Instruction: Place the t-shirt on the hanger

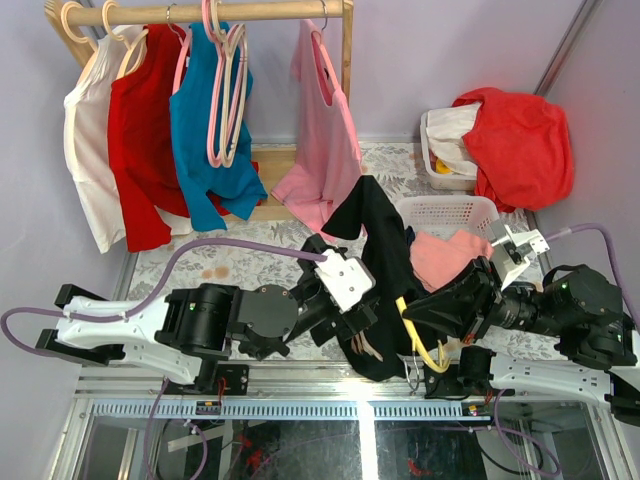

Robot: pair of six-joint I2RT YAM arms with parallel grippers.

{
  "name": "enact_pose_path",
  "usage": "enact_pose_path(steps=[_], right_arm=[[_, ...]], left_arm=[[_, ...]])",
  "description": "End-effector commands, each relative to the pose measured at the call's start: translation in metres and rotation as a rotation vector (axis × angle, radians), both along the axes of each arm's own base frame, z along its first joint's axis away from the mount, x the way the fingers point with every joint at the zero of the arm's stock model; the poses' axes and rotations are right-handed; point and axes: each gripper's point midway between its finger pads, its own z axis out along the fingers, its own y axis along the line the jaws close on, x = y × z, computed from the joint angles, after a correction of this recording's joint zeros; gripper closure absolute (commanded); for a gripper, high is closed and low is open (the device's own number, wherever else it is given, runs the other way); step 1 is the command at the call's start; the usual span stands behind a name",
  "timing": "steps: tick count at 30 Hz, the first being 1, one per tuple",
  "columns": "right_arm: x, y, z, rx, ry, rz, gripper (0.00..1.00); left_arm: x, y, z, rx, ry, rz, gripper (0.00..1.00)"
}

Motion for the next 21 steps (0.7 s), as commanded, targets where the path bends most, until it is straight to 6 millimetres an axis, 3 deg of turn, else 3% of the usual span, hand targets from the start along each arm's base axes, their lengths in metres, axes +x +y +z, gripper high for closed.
enact_pose_path(steps=[1,11,13,19,21], right_arm=[[-0.006,-0.007,0.048,0.15,-0.065,0.024,1.0],[-0.007,-0.007,0.05,0.162,-0.07,0.028,1.0],[-0.006,-0.007,0.05,0.161,-0.069,0.021,1.0],[-0.002,-0.004,0.048,0.152,-0.063,0.004,1.0],[-0.002,-0.002,0.047,0.149,-0.062,0.006,1.0]], left_arm=[[-0.191,-0.003,0.024,-0.112,0.006,-0.58,0.14],[-0.161,-0.023,0.015,-0.112,-0.005,-0.526,0.19],[-0.162,-0.026,0.017,-0.117,-0.006,-0.539,0.27],[-0.17,-0.029,0.032,-0.153,0.003,-0.58,0.62],[-0.171,-0.031,0.034,-0.153,0.003,-0.583,0.68]])
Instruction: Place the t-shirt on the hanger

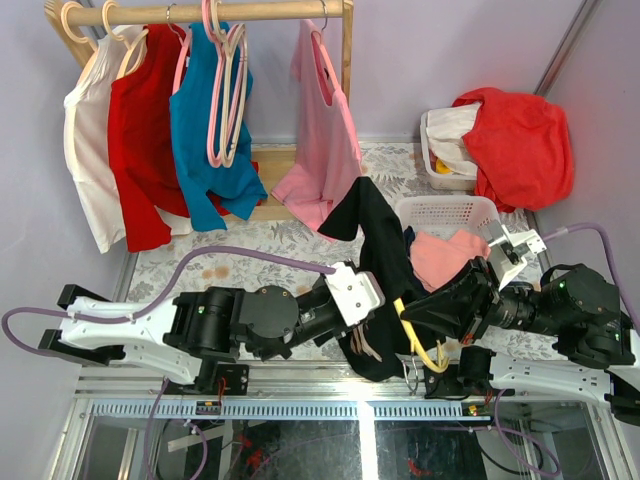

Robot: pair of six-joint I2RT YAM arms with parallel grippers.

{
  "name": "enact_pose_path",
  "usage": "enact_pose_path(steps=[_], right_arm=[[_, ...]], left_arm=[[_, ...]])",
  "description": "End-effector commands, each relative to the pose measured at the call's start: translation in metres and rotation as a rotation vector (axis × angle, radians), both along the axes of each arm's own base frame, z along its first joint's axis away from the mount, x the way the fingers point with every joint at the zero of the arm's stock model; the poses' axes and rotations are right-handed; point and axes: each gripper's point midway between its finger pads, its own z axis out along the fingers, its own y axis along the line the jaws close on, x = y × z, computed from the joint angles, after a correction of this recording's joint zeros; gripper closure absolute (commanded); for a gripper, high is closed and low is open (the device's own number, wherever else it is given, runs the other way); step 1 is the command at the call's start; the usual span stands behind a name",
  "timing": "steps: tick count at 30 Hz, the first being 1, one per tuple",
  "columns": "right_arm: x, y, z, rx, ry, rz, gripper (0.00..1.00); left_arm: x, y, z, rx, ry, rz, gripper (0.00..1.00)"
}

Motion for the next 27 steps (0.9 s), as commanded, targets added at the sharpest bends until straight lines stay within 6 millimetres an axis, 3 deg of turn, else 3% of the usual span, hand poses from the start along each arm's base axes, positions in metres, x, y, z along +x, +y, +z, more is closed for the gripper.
enact_pose_path(steps=[1,6,13,27], right_arm=[[0.0,-0.005,0.047,0.15,-0.059,-0.011,1.0],[0.003,-0.004,0.049,0.15,-0.058,-0.023,1.0],[0.014,-0.012,0.047,0.141,-0.031,-0.098,1.0],[0.043,-0.028,0.045,0.144,0.027,-0.278,1.0]], left_arm=[[-0.151,-0.007,0.029,-0.085,0.016,-0.425,0.72],[-0.154,-0.013,0.029,-0.066,0.02,-0.418,0.99],[-0.164,-0.016,0.032,-0.04,0.05,-0.414,1.0],[-0.204,-0.026,0.023,0.023,0.041,-0.451,1.0]])
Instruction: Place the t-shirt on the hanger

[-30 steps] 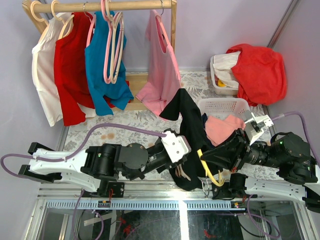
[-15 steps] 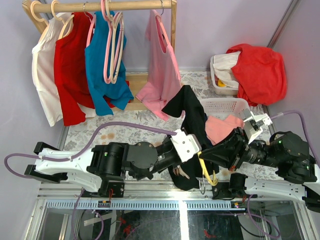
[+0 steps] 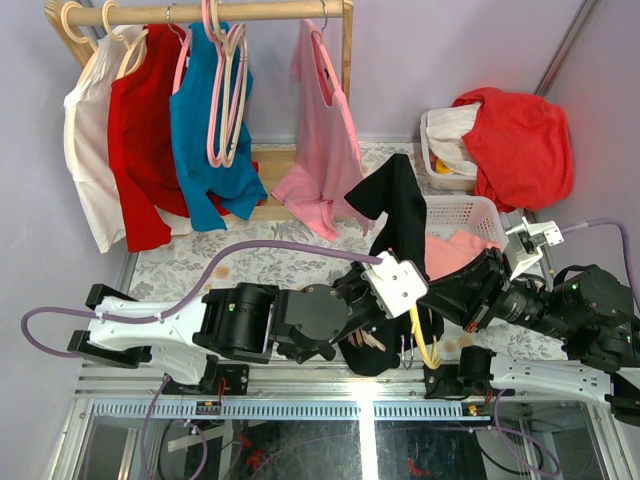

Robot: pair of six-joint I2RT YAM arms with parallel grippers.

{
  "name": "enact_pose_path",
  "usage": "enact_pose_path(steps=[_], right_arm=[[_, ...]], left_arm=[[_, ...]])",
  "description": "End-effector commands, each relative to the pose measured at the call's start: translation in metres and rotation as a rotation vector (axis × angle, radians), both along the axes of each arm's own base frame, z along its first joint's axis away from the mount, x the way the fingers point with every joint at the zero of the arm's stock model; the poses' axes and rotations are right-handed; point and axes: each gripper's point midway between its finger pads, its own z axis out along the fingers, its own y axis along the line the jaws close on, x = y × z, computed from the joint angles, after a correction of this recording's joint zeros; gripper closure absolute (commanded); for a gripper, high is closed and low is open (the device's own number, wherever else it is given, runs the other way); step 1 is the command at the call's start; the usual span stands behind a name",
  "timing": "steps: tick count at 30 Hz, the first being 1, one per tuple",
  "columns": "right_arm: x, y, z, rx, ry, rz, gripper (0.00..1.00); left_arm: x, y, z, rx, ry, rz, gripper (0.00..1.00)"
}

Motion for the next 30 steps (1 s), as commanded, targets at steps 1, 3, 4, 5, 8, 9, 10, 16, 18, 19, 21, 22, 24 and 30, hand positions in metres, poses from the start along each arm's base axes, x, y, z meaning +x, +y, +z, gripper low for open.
enact_pose_path(steps=[1,3,4,5,8,9,10,16,18,19,21,22,24,30], right_arm=[[0.02,-0.019,0.039,0.128,-0.017,-0.135,1.0],[0.022,-0.022,0.04,0.13,-0.009,-0.153,1.0],[0.023,-0.023,0.039,0.126,-0.001,-0.163,1.0],[0.024,-0.024,0.039,0.126,0.002,-0.168,1.0],[0.029,-0.026,0.035,0.108,0.024,-0.2,1.0],[0.03,-0.026,0.033,0.102,0.033,-0.206,1.0],[0.032,-0.026,0.03,0.092,0.04,-0.212,1.0],[0.043,-0.027,0.011,0.059,0.085,-0.276,1.0],[0.046,-0.032,0.009,0.059,0.089,-0.305,1.0],[0.048,-0.034,0.008,0.06,0.092,-0.319,1.0],[0.051,-0.039,0.009,0.073,0.093,-0.338,1.0],[0.052,-0.04,0.01,0.078,0.093,-0.346,1.0],[0.054,-0.043,0.011,0.087,0.092,-0.363,1.0],[0.055,-0.041,0.02,0.111,0.07,-0.362,1.0]], left_arm=[[-0.212,0.008,0.007,-0.023,0.034,-0.533,1.0],[-0.216,0.01,0.008,-0.024,0.039,-0.542,1.0],[-0.217,0.012,0.008,-0.026,0.041,-0.544,1.0],[-0.219,0.013,0.009,-0.027,0.041,-0.547,1.0],[-0.225,0.017,0.01,-0.034,0.049,-0.557,1.0],[-0.227,0.019,0.013,-0.04,0.048,-0.559,1.0],[-0.228,0.02,0.014,-0.04,0.043,-0.558,1.0],[-0.243,0.026,0.026,-0.055,0.033,-0.593,1.0],[-0.249,0.026,0.026,-0.055,0.035,-0.606,1.0],[-0.252,0.026,0.026,-0.054,0.037,-0.613,1.0],[-0.256,0.026,0.025,-0.052,0.041,-0.619,1.0],[-0.258,0.026,0.023,-0.05,0.043,-0.618,1.0],[-0.261,0.025,0.02,-0.046,0.05,-0.62,1.0],[-0.271,0.02,0.009,-0.044,0.077,-0.638,1.0]])
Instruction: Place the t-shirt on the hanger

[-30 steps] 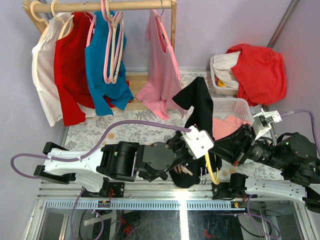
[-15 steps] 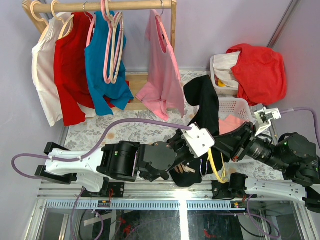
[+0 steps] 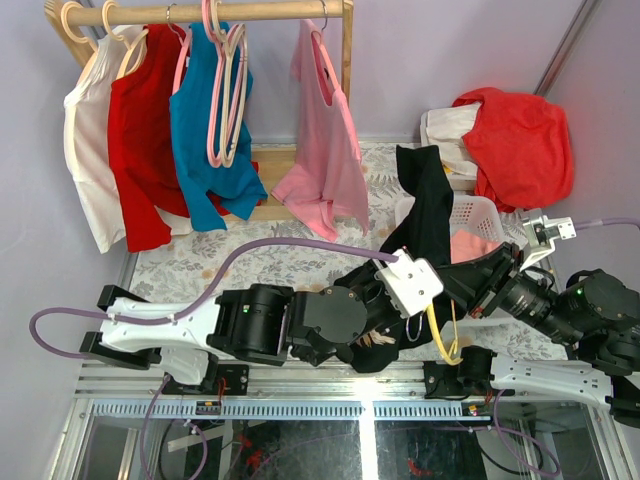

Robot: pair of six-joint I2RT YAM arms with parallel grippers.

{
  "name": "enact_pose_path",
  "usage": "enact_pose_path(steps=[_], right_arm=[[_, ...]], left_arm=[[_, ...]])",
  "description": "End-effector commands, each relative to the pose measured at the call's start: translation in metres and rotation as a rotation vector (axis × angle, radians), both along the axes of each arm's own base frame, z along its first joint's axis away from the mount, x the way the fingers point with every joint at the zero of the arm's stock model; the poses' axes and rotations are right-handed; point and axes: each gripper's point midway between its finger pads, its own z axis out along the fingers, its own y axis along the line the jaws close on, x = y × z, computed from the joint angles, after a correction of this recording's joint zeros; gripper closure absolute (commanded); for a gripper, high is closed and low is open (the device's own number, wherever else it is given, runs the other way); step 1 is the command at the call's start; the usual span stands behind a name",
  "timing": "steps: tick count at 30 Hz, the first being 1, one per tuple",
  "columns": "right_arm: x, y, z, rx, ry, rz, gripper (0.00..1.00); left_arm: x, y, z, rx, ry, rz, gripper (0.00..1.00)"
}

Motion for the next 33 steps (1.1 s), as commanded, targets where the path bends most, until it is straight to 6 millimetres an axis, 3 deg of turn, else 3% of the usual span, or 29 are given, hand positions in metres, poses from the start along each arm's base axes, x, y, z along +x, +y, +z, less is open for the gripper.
enact_pose_path(steps=[1,12,14,17,21,28,33], right_arm=[[0.014,-0.008,0.037,0.123,-0.05,-0.091,1.0],[0.009,-0.008,0.054,0.138,-0.115,-0.061,1.0],[0.007,-0.008,0.054,0.135,-0.123,-0.052,1.0],[0.004,-0.006,0.053,0.134,-0.131,-0.03,1.0],[-0.001,-0.002,0.05,0.124,-0.137,0.005,1.0],[-0.007,-0.002,0.039,0.094,-0.132,0.039,1.0],[-0.017,0.003,0.03,0.068,-0.134,0.101,1.0]], left_arm=[[-0.273,0.035,0.005,-0.052,0.062,-0.673,1.0],[-0.282,0.039,-0.011,-0.07,0.132,-0.712,0.98],[-0.279,0.042,-0.01,-0.078,0.147,-0.702,0.94],[-0.269,0.047,-0.007,-0.096,0.172,-0.665,0.79],[-0.243,0.054,0.004,-0.126,0.18,-0.555,0.69],[-0.23,0.062,0.031,-0.142,0.189,-0.508,0.65],[-0.198,0.067,0.063,-0.232,0.189,-0.347,0.58]])
